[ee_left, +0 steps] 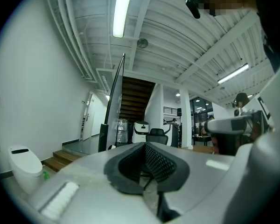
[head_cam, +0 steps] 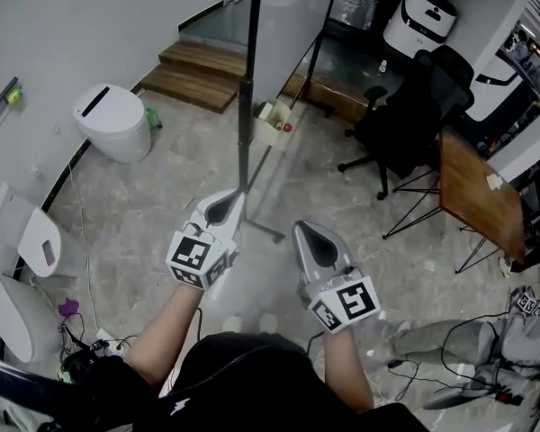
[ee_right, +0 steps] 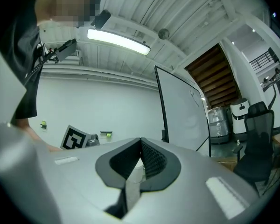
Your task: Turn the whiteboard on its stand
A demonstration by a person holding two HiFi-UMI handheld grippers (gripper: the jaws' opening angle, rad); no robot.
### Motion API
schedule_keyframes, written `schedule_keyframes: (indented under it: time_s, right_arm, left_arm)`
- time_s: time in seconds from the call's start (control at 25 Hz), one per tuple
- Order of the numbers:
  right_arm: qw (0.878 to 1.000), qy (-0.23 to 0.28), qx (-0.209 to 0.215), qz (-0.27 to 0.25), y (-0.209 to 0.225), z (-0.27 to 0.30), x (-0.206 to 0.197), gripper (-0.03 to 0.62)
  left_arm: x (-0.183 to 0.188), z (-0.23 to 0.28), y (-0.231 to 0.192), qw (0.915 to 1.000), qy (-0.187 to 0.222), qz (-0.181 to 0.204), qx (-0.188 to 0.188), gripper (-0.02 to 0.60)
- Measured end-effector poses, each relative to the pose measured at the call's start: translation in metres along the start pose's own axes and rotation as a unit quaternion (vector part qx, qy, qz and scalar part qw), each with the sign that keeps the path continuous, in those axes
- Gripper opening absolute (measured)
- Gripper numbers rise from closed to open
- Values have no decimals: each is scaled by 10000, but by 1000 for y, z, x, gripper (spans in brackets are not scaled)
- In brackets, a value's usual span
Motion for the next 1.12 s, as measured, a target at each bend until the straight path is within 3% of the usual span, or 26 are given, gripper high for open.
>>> schedule_keyframes:
  time_s: [0.28,0.44,0.76,1.12]
  right_arm:
    - [9998,-6,177,-27,19,29,3,9]
    - [9999,-63,147,-4,30,37,0,9]
    - [9998,-147,83,-107,48,48,1,9]
    - [9997,-231,-14,-6,65,57,-2,9]
  left_arm:
    - [-2,29,-18,9997,-24,220,113,6]
    - [2,47,-32,9995,-21,194,250,6]
    - [-10,93,-67,9970,-160,557,514,10]
    - [-22,154,-108,9918,-453,813,880,63]
Point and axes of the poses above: the fingertips, and each gripper's own axes: z forward along the fingers, y to its right, x out of its top, the point moved 8 cm from there along -z, backward along the fingers, and after that the axes turned 4 degrees about z, right-handed, at the moved point
